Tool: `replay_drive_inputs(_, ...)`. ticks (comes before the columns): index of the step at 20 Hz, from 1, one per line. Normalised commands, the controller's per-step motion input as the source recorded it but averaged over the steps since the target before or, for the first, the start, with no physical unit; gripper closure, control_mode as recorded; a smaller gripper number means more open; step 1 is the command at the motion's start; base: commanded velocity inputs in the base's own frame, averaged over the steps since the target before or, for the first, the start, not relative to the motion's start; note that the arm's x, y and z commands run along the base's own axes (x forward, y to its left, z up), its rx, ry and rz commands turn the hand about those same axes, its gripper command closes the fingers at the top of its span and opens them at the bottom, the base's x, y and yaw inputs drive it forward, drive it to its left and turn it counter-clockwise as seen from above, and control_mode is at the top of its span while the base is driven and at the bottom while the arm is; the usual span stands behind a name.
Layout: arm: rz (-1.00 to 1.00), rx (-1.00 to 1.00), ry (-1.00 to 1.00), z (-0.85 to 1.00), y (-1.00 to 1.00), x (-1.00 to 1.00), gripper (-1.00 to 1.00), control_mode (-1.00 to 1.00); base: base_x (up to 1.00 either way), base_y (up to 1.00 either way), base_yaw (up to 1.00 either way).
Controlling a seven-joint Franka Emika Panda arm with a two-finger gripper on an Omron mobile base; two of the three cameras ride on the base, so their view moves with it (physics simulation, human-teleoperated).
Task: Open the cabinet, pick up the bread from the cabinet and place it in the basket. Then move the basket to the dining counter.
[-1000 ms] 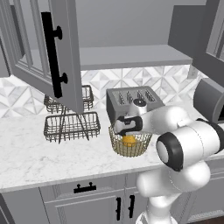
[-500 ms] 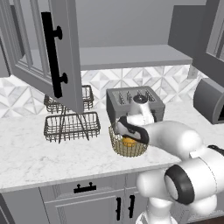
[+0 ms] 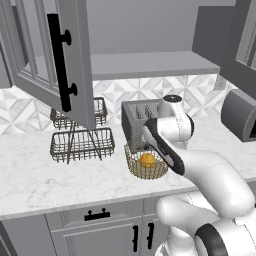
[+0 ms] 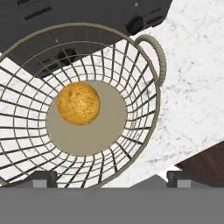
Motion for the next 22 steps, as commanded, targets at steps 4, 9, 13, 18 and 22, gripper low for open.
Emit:
replay_drive_inputs(4,-0.17,0.11,0.02,0.05,-0.21,-0.88,-1.0,-1.0,0.0,0.0,0.0)
replay_drive_inputs(9,-0.17,0.07,0.0,-0.07,-0.21,-0.31,-1.0,-1.0,0.0,0.0,0.0)
replay_drive_inputs(13,-0.06,0.04,-0.01,-0.09,-0.04,0.05,-1.0,-1.0,0.0,0.0,0.0)
replay_drive_inputs(18,0.0,0.05,0.0,-0.15,0.0,0.23,-1.0,-1.0,0.0,0.0,0.0)
replay_drive_inputs(22,0.0,0.03,0.02,-0.17,0.0,0.31,-1.0,-1.0,0.0,0.0,0.0)
